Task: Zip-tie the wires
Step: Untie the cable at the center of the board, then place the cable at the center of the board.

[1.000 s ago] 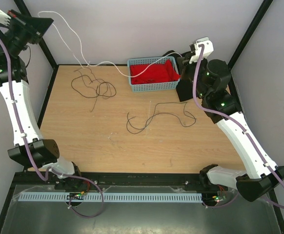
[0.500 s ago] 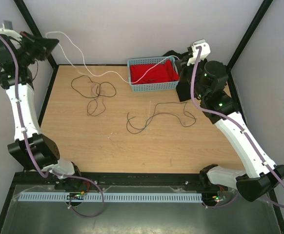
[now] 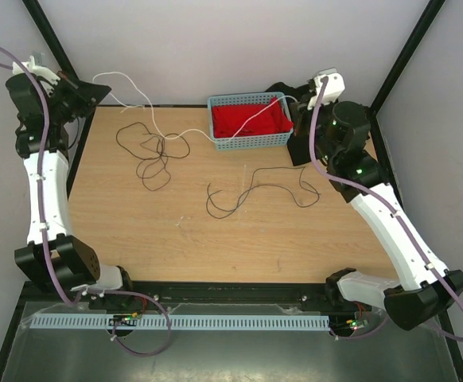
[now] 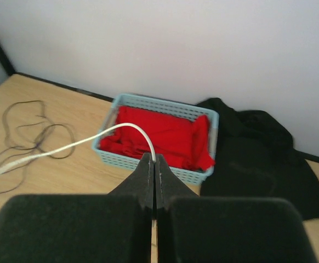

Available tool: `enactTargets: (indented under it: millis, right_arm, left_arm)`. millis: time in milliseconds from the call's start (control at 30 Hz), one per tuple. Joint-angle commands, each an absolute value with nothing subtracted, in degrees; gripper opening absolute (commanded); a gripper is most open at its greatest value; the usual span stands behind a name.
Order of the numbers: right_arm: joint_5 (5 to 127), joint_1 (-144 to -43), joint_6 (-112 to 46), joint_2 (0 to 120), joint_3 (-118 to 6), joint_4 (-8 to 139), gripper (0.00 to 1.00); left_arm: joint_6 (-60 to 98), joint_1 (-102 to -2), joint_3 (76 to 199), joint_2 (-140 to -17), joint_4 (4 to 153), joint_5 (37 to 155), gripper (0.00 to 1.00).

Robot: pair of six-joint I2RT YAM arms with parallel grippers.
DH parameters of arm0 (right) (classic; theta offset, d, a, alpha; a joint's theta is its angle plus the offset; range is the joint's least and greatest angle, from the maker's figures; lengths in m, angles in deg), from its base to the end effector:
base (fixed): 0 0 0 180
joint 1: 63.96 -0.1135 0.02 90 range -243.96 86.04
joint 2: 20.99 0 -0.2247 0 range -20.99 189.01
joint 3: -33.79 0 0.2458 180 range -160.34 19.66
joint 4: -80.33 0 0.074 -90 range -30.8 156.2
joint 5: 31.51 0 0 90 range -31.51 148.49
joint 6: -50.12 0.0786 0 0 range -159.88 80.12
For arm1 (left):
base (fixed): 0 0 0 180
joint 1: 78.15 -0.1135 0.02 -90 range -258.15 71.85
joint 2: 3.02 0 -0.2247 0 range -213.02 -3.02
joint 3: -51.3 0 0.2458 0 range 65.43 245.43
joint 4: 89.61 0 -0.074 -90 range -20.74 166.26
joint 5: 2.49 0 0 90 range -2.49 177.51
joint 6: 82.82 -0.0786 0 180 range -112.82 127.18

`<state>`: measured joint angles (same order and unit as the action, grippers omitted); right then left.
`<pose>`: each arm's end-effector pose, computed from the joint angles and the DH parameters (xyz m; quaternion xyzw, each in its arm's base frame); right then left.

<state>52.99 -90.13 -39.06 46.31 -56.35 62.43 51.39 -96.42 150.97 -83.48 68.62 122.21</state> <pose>0.2829 0.1306 0.4293 -0.1137 0.6665 0.1402 0.7233 0.3496 0.0683 0.4098 -0.1816 0.6967 -0.3581 0.5945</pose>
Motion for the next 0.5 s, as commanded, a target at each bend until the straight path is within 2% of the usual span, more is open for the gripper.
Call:
enactTargets:
  millis: [0, 100, 300, 467]
  right_arm:
    - [52.59, -82.63, -37.16, 44.97, -56.85, 58.97, 0.0]
    - [55.32, -76.7, -34.89, 44.9, -54.78, 57.8, 0.0]
    - [54.43, -69.05, -35.3, 44.43, -51.27, 55.4, 0.0]
    - [45.97, -65.91, -38.07, 43.61, -48.63, 54.11, 0.0]
  left_arm:
    - [41.49, -93.87, 155.4, -78.21, 63.03, 120.25, 0.0]
    - [33.29, -90.0, 152.5, -74.29, 56.72, 115.28, 0.0]
    - [26.01, -79.02, 138.02, -66.84, 54.59, 105.59, 0.0]
    - [22.65, -66.7, 131.14, -64.22, 53.57, 94.57, 0.0]
